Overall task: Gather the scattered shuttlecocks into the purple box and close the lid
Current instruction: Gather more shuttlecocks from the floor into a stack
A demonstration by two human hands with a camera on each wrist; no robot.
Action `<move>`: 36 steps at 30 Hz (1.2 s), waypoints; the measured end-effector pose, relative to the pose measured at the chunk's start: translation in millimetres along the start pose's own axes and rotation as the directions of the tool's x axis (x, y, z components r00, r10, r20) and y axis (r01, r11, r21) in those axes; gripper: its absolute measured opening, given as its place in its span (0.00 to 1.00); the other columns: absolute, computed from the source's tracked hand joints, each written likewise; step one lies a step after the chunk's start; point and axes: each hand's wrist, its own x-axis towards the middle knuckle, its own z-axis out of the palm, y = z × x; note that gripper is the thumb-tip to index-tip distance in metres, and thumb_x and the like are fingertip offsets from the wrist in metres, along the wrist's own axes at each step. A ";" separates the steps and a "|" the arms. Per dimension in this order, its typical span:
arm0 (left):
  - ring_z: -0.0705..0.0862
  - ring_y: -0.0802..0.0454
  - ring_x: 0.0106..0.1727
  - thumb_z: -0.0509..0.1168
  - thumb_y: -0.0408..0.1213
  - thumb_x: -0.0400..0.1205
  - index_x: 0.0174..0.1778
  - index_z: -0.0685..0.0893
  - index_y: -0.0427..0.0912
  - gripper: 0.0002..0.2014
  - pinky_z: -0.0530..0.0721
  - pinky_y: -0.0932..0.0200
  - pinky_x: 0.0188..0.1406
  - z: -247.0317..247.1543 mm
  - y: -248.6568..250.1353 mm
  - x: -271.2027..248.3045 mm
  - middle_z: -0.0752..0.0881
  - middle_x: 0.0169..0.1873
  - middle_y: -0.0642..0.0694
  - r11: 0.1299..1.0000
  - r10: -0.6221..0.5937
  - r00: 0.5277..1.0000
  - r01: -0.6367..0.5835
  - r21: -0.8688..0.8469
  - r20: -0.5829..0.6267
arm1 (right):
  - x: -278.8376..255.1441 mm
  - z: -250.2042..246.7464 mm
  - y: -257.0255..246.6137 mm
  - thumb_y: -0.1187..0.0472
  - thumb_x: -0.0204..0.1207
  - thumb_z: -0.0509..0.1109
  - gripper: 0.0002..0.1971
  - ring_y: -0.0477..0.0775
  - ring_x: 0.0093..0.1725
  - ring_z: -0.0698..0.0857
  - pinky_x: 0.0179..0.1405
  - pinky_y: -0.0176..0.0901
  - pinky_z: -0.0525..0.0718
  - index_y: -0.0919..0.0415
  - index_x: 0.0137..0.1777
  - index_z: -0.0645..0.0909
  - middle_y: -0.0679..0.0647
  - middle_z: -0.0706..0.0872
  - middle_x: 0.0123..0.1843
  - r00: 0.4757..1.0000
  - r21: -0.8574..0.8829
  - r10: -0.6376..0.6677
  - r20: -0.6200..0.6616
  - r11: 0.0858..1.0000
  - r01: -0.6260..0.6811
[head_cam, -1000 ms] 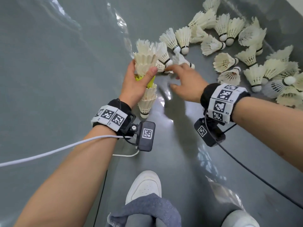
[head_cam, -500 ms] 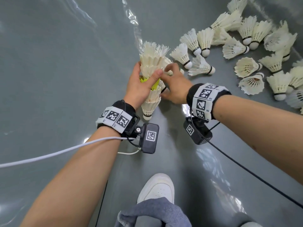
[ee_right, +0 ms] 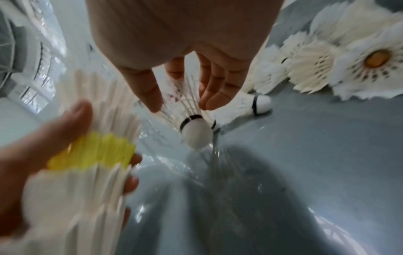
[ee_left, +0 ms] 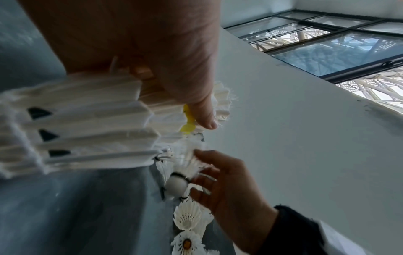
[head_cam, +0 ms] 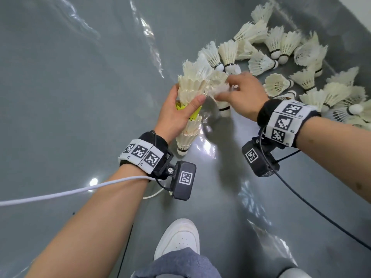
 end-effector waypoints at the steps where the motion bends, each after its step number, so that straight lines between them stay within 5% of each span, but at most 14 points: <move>1: 0.82 0.60 0.62 0.73 0.53 0.75 0.71 0.73 0.49 0.30 0.80 0.51 0.68 2.9 -0.7 -0.8 0.84 0.60 0.58 1.000 -0.006 1.000 0.006 0.012 0.009 | 1.9 -9.5 3.2 0.45 0.71 0.71 0.16 0.59 0.46 0.80 0.46 0.44 0.75 0.58 0.42 0.78 0.57 0.80 0.50 0.997 0.067 0.031 -0.074 0.997 -0.026; 4: 0.83 0.63 0.60 0.73 0.51 0.75 0.70 0.73 0.52 0.28 0.80 0.55 0.66 10.2 -3.3 -4.4 0.84 0.58 0.60 0.999 -0.020 0.999 0.018 0.050 0.039 | 7.6 -34.3 2.7 0.38 0.71 0.63 0.21 0.62 0.45 0.86 0.51 0.62 0.85 0.58 0.37 0.79 0.58 0.87 0.42 0.939 0.299 0.160 -0.304 0.952 -0.066; 8: 0.83 0.60 0.62 0.73 0.53 0.74 0.74 0.71 0.48 0.34 0.80 0.53 0.68 19.5 -6.1 -6.4 0.84 0.62 0.55 0.997 -0.013 0.997 0.007 0.072 0.079 | 9.3 -45.7 -12.1 0.41 0.81 0.58 0.17 0.56 0.45 0.87 0.54 0.64 0.85 0.51 0.41 0.79 0.53 0.87 0.45 0.964 0.379 0.069 -0.257 0.925 0.034; 12: 0.84 0.61 0.59 0.73 0.50 0.75 0.72 0.73 0.48 0.30 0.81 0.55 0.65 22.8 -4.9 -6.5 0.85 0.59 0.54 0.997 0.010 0.997 -0.015 0.069 0.079 | 3.6 -26.2 -22.4 0.45 0.84 0.59 0.16 0.46 0.40 0.81 0.51 0.52 0.84 0.49 0.36 0.78 0.45 0.81 0.37 0.995 0.260 -0.104 -0.001 0.960 0.101; 16: 0.84 0.64 0.57 0.73 0.49 0.75 0.70 0.73 0.48 0.29 0.81 0.59 0.63 15.8 -6.4 -5.0 0.85 0.58 0.56 0.997 0.012 0.998 -0.017 0.080 0.057 | 9.6 -14.3 -25.3 0.45 0.85 0.54 0.21 0.41 0.33 0.70 0.36 0.38 0.67 0.46 0.29 0.70 0.47 0.70 0.35 0.984 0.134 -0.170 0.047 0.978 0.163; 20: 0.80 0.81 0.46 0.73 0.47 0.77 0.66 0.73 0.50 0.24 0.79 0.73 0.51 16.3 -3.9 -3.4 0.83 0.51 0.64 0.989 0.021 0.996 -0.034 0.146 0.088 | 8.7 -9.7 -33.3 0.46 0.86 0.52 0.20 0.48 0.47 0.74 0.52 0.37 0.67 0.47 0.31 0.69 0.53 0.71 0.51 0.987 0.061 -0.134 0.084 0.990 0.129; 23: 0.81 0.77 0.50 0.73 0.50 0.76 0.67 0.73 0.54 0.25 0.82 0.62 0.60 16.0 -2.4 -4.0 0.84 0.52 0.63 0.986 0.001 0.997 -0.014 0.167 0.077 | 5.6 -5.3 -37.3 0.44 0.86 0.51 0.20 0.47 0.53 0.73 0.58 0.34 0.67 0.49 0.32 0.69 0.53 0.68 0.57 0.988 0.079 -0.122 0.093 0.990 0.115; 25: 0.83 0.68 0.53 0.73 0.50 0.76 0.64 0.73 0.58 0.23 0.83 0.54 0.62 13.6 -3.4 -4.2 0.85 0.52 0.61 0.989 -0.007 0.998 -0.001 0.146 0.055 | 4.3 -5.4 -36.8 0.43 0.86 0.49 0.20 0.46 0.56 0.73 0.64 0.36 0.67 0.49 0.37 0.74 0.52 0.69 0.61 0.983 0.099 -0.120 0.139 0.989 0.107; 27: 0.84 0.66 0.53 0.73 0.48 0.76 0.60 0.73 0.60 0.20 0.83 0.52 0.62 11.2 -3.5 -3.5 0.86 0.51 0.61 0.993 -0.006 0.999 0.002 0.117 0.036 | 3.8 -6.7 -33.9 0.41 0.86 0.45 0.22 0.46 0.61 0.71 0.68 0.40 0.66 0.50 0.60 0.78 0.53 0.70 0.67 0.978 0.148 -0.145 0.152 0.981 0.122; 29: 0.84 0.67 0.54 0.74 0.49 0.76 0.61 0.74 0.58 0.21 0.82 0.53 0.63 9.4 -2.6 -2.5 0.86 0.52 0.62 0.995 0.004 1.000 -0.006 0.096 0.021 | 5.6 -6.2 -30.6 0.38 0.84 0.46 0.23 0.50 0.67 0.73 0.72 0.51 0.71 0.41 0.74 0.67 0.54 0.70 0.72 0.980 0.277 -0.191 0.064 0.946 0.166; 31: 0.84 0.68 0.54 0.74 0.51 0.75 0.63 0.74 0.56 0.23 0.82 0.55 0.64 7.2 -2.8 -0.8 0.86 0.53 0.63 0.997 0.011 1.000 -0.011 0.074 -0.003 | 10.3 -4.9 -25.0 0.38 0.81 0.49 0.23 0.53 0.69 0.75 0.70 0.59 0.75 0.38 0.75 0.62 0.53 0.71 0.73 0.983 0.378 -0.172 -0.070 0.907 0.186; 33: 0.84 0.69 0.55 0.74 0.51 0.74 0.65 0.74 0.54 0.25 0.81 0.59 0.63 4.0 -2.7 1.0 0.85 0.53 0.64 0.998 0.020 0.999 -0.019 0.056 -0.030 | 13.2 -2.8 -16.0 0.43 0.79 0.54 0.24 0.52 0.68 0.77 0.68 0.56 0.76 0.42 0.76 0.63 0.54 0.74 0.73 0.982 0.383 -0.078 -0.172 0.913 0.139; 36: 0.83 0.71 0.54 0.74 0.50 0.75 0.65 0.74 0.54 0.25 0.81 0.64 0.59 -0.3 -1.4 2.6 0.85 0.52 0.65 0.998 0.032 0.998 -0.029 0.055 -0.051 | 13.8 0.5 4.7 0.58 0.74 0.65 0.29 0.55 0.73 0.71 0.74 0.55 0.71 0.47 0.76 0.68 0.55 0.70 0.76 0.998 0.105 -0.043 -0.055 0.993 0.048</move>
